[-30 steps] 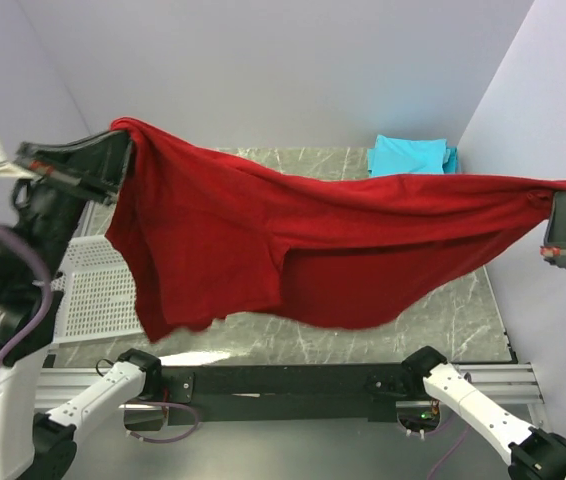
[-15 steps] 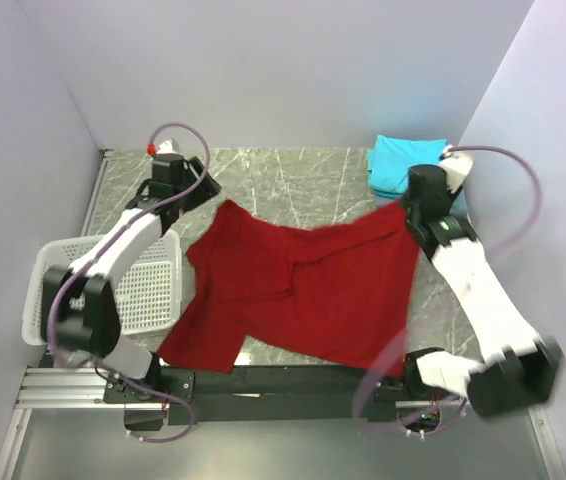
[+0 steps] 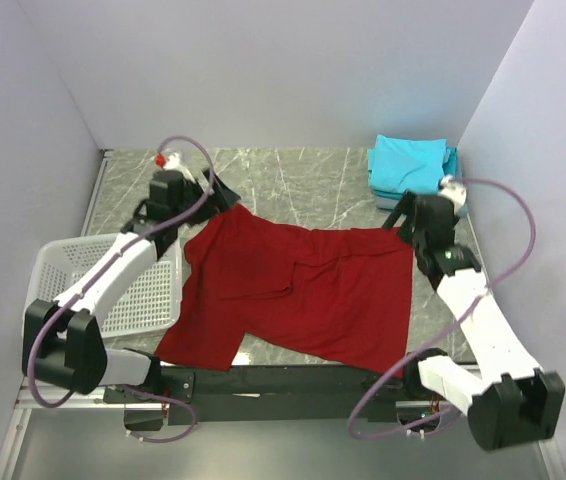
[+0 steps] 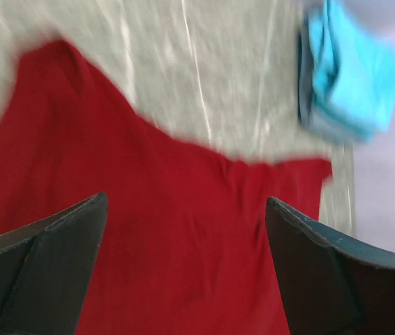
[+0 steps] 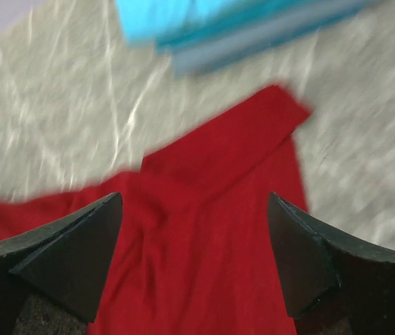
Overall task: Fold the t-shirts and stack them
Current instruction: Flatten the tshirt out
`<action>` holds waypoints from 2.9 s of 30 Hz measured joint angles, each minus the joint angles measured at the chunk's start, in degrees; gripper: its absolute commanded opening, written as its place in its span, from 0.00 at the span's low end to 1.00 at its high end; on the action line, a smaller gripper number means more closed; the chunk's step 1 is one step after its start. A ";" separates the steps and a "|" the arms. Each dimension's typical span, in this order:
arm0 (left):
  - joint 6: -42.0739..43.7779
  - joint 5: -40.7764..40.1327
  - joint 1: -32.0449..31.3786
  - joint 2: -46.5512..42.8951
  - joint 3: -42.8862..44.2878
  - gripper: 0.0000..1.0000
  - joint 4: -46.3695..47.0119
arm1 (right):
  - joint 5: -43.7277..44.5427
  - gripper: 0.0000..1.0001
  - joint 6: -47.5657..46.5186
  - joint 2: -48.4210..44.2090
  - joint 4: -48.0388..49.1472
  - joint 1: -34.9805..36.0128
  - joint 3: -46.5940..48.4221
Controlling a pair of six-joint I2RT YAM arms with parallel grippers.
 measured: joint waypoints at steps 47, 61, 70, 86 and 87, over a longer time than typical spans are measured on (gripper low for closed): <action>-10.05 18.82 -9.94 38.27 7.74 0.99 22.29 | -13.90 0.88 0.85 40.74 0.31 -15.61 9.60; -5.46 13.79 -13.84 19.89 3.13 0.99 12.44 | -15.43 0.92 1.42 17.68 2.10 -16.35 -1.42; -8.26 2.78 -19.39 -9.77 -18.32 1.00 -5.64 | -16.04 0.95 3.61 1.18 0.57 -16.35 -12.76; -27.74 -9.55 -32.35 -22.99 -30.99 0.98 -27.34 | -17.64 0.95 3.56 -2.01 0.81 -16.35 -14.51; -28.52 -10.27 -32.35 -22.18 -31.52 0.97 -26.84 | -17.81 0.95 3.54 -2.03 0.81 -16.35 -14.56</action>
